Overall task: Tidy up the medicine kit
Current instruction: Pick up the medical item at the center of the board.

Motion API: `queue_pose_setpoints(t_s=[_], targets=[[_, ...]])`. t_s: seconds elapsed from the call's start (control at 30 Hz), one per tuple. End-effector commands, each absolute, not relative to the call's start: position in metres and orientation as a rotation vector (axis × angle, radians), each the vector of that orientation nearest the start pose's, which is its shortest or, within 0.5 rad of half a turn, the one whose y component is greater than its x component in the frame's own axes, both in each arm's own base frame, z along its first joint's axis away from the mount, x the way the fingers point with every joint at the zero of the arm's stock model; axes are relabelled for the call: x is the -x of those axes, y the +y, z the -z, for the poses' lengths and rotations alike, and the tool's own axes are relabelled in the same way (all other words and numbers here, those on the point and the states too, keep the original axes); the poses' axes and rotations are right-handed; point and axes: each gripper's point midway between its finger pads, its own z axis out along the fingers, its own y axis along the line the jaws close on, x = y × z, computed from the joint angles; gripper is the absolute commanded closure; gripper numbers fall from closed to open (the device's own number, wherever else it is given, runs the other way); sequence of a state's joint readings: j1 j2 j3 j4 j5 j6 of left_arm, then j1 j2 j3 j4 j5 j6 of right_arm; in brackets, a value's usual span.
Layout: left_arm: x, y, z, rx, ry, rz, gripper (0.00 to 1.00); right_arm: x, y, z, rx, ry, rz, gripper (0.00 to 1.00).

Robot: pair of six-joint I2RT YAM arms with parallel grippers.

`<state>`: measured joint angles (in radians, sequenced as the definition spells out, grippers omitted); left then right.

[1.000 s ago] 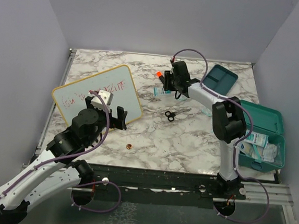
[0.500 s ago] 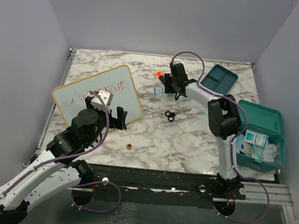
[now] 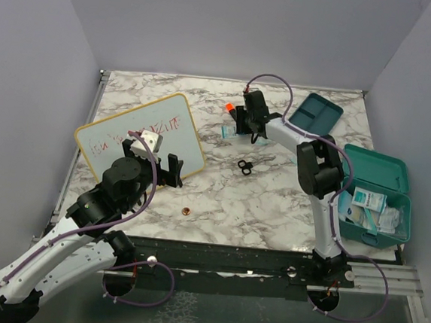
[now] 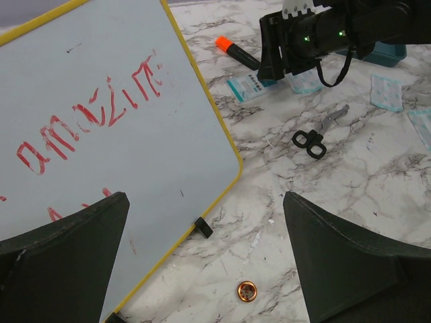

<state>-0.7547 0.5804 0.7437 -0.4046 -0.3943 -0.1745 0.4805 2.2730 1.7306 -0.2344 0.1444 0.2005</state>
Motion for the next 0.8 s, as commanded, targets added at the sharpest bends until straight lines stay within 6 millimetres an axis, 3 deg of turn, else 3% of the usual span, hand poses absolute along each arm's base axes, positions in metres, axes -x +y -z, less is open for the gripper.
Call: queue_pose_setpoints(t_s=[0.0, 0.23, 0.77], targets=[[-0.227, -0.128, -0.261, -0.242, 1.774, 0.305, 0.01, -0.517, 0.253, -0.018, 0.276, 2.377, -0.172, 0.45], [-0.226, -0.127, -0.263, -0.236, 1.769, 0.300, 0.01, -0.507, 0.252, -0.003, 0.279, 2.423, -0.181, 0.48], [-0.226, -0.123, -0.264, -0.223, 1.760, 0.292, 0.01, -0.468, 0.254, 0.022, 0.336, 2.511, -0.235, 0.65]])
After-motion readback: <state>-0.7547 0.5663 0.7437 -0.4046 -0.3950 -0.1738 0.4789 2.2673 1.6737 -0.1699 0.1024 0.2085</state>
